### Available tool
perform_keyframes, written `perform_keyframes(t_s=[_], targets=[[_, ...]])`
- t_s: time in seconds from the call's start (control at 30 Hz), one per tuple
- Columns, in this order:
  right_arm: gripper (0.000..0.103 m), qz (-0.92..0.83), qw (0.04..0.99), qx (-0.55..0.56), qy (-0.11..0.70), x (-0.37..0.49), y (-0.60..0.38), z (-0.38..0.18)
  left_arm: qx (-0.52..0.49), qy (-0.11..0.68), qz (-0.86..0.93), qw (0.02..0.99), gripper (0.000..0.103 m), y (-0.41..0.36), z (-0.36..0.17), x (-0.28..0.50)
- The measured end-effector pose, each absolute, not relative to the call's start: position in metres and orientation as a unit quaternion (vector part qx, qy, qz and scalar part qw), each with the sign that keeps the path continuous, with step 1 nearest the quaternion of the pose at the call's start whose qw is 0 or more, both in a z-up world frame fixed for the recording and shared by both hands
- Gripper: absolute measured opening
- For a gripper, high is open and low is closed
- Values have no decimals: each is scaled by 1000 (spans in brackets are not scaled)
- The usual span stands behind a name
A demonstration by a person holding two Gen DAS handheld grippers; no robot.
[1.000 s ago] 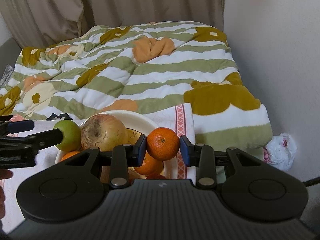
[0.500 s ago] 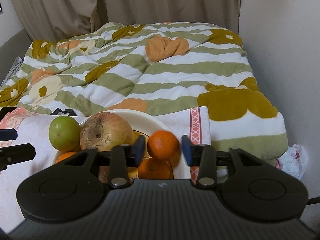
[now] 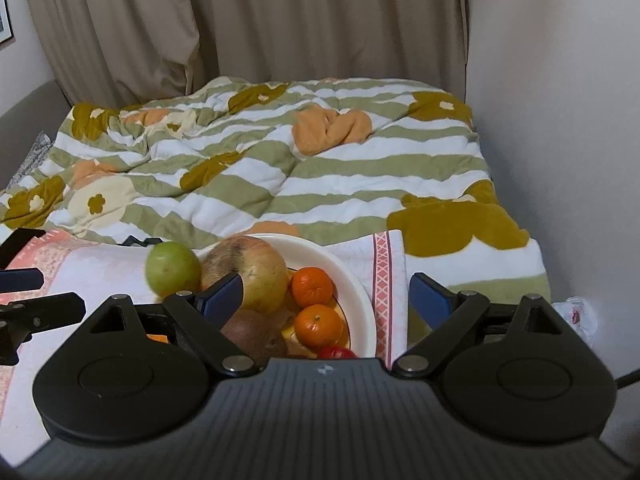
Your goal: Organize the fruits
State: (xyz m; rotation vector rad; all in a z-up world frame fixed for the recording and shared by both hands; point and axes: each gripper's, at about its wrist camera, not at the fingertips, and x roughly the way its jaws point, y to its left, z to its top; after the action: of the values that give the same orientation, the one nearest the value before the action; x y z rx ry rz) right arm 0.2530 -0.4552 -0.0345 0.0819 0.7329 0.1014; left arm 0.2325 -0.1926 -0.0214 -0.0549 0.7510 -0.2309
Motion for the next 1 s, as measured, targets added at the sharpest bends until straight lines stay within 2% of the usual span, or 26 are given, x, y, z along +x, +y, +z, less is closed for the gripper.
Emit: perform_keyframes(t_s=[0.57, 1.0], targets=[[103, 51, 949, 22, 310, 111, -413, 57, -17, 279, -60, 958, 103, -141, 62, 91], [103, 14, 947, -4, 321, 26, -347, 69, 11, 283, -49, 958, 103, -86, 62, 40]])
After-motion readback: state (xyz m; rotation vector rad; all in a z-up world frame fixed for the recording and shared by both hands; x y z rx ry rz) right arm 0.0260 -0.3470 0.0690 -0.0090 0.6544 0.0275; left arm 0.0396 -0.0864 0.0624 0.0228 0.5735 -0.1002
